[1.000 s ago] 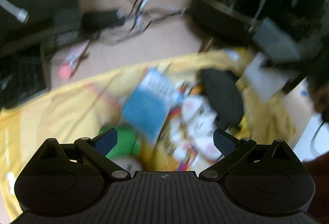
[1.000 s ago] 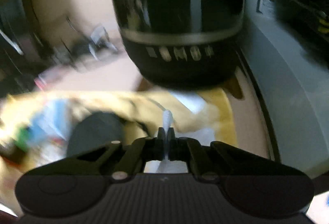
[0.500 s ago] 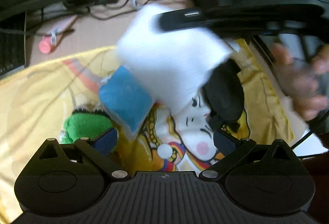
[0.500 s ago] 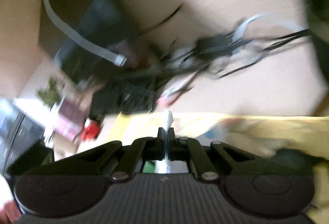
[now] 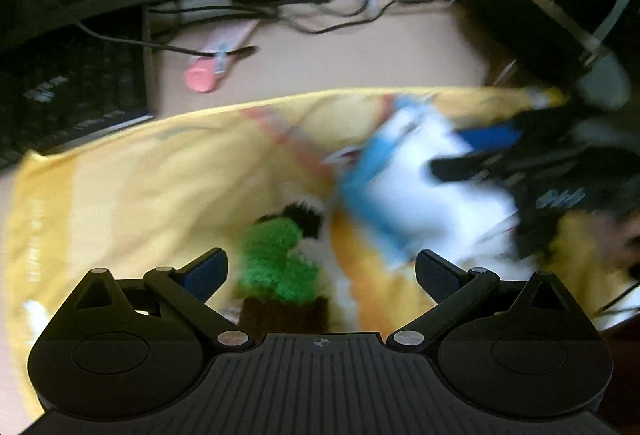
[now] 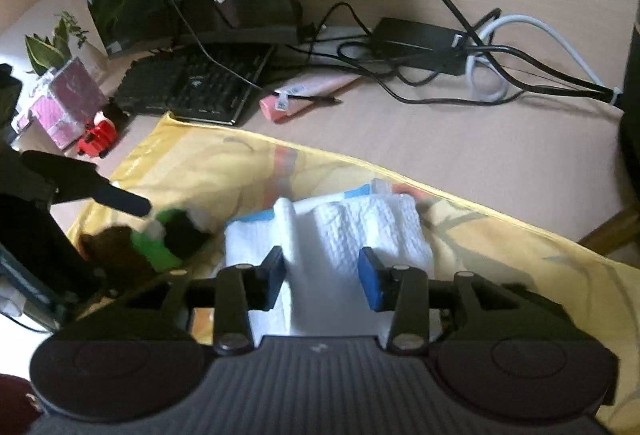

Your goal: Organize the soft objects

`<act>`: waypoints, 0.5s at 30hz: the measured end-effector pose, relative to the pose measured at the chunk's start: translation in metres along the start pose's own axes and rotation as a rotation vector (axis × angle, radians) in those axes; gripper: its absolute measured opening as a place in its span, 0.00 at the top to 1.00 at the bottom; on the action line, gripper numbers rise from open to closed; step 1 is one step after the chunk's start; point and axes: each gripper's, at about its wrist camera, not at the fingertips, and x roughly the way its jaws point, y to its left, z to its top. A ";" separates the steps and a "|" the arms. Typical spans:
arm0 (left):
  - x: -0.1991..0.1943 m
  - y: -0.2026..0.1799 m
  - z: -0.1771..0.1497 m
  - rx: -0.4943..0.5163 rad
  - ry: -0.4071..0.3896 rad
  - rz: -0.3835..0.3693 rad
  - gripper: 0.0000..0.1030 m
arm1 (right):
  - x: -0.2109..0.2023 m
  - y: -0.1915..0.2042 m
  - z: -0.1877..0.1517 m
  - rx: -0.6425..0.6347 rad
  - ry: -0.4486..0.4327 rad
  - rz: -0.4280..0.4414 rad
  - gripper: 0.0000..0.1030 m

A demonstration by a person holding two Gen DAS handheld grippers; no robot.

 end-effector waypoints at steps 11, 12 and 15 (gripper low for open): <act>0.053 -0.060 0.060 0.207 0.043 -0.070 0.01 | -0.087 -0.049 0.005 0.224 -0.184 -0.017 0.96; 0.066 -0.062 0.066 0.208 0.089 -0.086 0.01 | -0.096 -0.055 0.003 0.255 -0.202 -0.022 0.96; 0.091 -0.071 0.073 0.211 0.155 -0.057 0.01 | -0.115 -0.067 -0.007 0.316 -0.246 -0.050 0.96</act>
